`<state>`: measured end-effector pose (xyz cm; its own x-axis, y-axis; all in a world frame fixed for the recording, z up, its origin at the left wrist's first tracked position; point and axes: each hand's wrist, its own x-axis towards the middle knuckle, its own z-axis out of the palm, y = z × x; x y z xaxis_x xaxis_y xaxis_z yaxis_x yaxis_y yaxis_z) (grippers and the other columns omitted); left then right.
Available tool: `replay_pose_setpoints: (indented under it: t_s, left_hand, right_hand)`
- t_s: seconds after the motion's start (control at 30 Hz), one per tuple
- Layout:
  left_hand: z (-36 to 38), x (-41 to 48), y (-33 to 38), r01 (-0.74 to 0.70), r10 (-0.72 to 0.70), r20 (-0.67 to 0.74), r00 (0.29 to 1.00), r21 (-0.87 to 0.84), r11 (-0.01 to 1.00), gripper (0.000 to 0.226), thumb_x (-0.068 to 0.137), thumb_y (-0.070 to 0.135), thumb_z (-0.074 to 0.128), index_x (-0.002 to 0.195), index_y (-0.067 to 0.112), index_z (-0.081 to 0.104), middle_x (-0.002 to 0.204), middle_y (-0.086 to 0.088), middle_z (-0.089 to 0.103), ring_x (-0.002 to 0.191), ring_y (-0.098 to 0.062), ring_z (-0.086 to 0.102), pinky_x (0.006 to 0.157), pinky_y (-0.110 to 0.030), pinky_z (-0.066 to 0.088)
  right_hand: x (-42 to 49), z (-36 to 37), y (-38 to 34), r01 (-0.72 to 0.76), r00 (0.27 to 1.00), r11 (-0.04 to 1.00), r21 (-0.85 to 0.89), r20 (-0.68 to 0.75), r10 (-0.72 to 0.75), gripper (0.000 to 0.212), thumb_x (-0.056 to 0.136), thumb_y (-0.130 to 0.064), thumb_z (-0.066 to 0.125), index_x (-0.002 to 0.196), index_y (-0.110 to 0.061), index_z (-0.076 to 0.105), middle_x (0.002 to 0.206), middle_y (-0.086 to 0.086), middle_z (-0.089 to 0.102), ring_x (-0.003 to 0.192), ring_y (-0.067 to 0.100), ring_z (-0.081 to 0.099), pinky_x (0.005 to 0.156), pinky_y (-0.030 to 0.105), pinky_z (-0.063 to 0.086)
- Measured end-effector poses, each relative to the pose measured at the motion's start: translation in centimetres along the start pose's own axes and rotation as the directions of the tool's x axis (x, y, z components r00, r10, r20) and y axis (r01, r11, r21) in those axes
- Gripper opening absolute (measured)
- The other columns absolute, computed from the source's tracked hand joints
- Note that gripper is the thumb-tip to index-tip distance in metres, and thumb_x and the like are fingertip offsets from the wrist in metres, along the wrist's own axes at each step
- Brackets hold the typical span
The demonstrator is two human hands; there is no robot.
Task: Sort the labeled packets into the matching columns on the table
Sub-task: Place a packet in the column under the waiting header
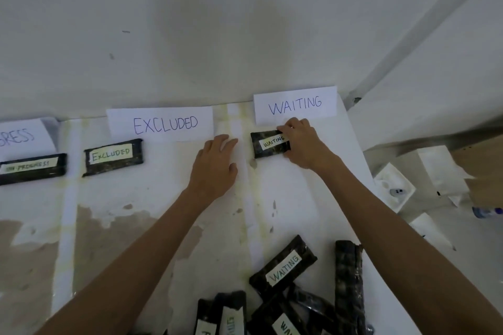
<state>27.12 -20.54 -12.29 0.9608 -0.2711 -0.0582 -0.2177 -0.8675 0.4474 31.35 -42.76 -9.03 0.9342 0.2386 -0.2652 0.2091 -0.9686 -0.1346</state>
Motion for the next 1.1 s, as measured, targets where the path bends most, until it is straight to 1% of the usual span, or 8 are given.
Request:
replay_pose_setpoints:
  t_s: [0.13,0.27,0.43,0.57,0.8,0.87,0.97,1.1]
  left_hand:
    - [0.6,0.8,-0.1,-0.04,0.041,-0.011,0.999,0.076,0.996,0.051,0.078,0.017,0.056,0.129,0.011,0.05,0.133,-0.011,0.048,0.116,-0.034,0.045,0.089,-0.043,0.041]
    - [0.1,0.9,0.1,-0.046,0.045,0.012,0.999,0.104,0.993,0.049,0.08,0.016,0.058,0.128,0.01,0.052,0.136,-0.011,0.045,0.117,-0.034,0.043,0.089,-0.044,0.04]
    - [-1.2,-0.5,0.6,-0.033,0.027,0.088,0.996,0.063,0.997,0.051,0.084,0.014,0.055,0.134,0.009,0.045,0.14,-0.012,0.039,0.124,-0.033,0.039,0.094,-0.044,0.038]
    - [-2.1,-3.7,1.2,-0.025,0.025,0.107,0.994,-0.001,1.0,0.05,0.084,0.013,0.055,0.132,0.009,0.047,0.133,-0.012,0.046,0.116,-0.033,0.045,0.09,-0.044,0.043]
    - [-1.5,-10.6,1.6,-0.019,0.031,0.153,0.988,-0.076,0.997,0.048,0.084,0.012,0.057,0.13,0.008,0.049,0.132,-0.012,0.049,0.116,-0.031,0.047,0.092,-0.045,0.046]
    - [-0.9,-12.0,1.7,-0.02,0.03,0.161,0.987,-0.067,0.998,0.05,0.082,0.011,0.059,0.13,0.007,0.049,0.137,-0.015,0.046,0.122,-0.034,0.044,0.098,-0.046,0.043]
    - [0.1,-13.1,1.7,-0.029,0.038,0.182,0.983,-0.051,0.998,0.053,0.079,0.012,0.058,0.131,0.006,0.049,0.14,-0.02,0.042,0.126,-0.039,0.041,0.103,-0.049,0.039]
    - [0.5,-13.2,2.0,-0.015,0.02,0.187,0.982,-0.028,0.999,0.055,0.079,0.014,0.057,0.132,0.009,0.048,0.143,-0.02,0.037,0.13,-0.039,0.036,0.104,-0.052,0.037]
  right_hand:
    - [1.6,-0.3,0.2,0.029,0.999,0.999,0.018,0.026,-0.029,0.054,0.082,-0.012,0.064,0.133,-0.01,0.046,0.129,0.012,0.042,0.115,0.029,0.037,0.095,0.038,0.036]
    - [2.2,-0.4,0.1,0.026,0.998,1.0,-0.008,0.061,-0.025,0.05,0.083,-0.011,0.062,0.13,-0.01,0.048,0.126,0.011,0.041,0.114,0.029,0.038,0.094,0.038,0.037]
    - [0.3,-1.0,-0.6,0.008,0.999,0.999,-0.052,0.048,-0.005,0.063,0.082,-0.011,0.064,0.139,-0.01,0.036,0.133,0.015,0.037,0.118,0.031,0.037,0.096,0.039,0.035]
    - [-3.7,-1.6,-2.1,0.028,0.999,0.999,0.022,0.028,-0.028,0.064,0.082,-0.008,0.063,0.14,-0.013,0.037,0.135,0.013,0.036,0.12,0.031,0.037,0.098,0.039,0.035]
    - [-13.9,0.0,-4.7,0.149,0.93,0.968,0.2,0.305,-0.206,0.061,0.083,-0.002,0.057,0.138,-0.023,0.043,0.139,0.004,0.041,0.123,0.023,0.041,0.102,0.034,0.034]
    - [-16.0,1.2,-4.9,0.235,0.901,0.96,0.151,0.337,-0.274,0.064,0.079,-0.001,0.057,0.137,-0.023,0.043,0.137,0.004,0.041,0.12,0.023,0.04,0.098,0.034,0.036]
    - [-17.9,3.1,-4.7,0.359,0.891,0.933,0.013,0.294,-0.346,0.061,0.077,-0.002,0.059,0.134,-0.019,0.046,0.131,0.008,0.042,0.116,0.027,0.04,0.092,0.035,0.036]
    - [-18.7,4.7,-4.4,0.415,0.897,0.901,-0.127,0.219,-0.383,0.048,0.068,0.003,0.064,0.114,-0.012,0.058,0.112,0.012,0.052,0.097,0.029,0.05,0.076,0.038,0.043]
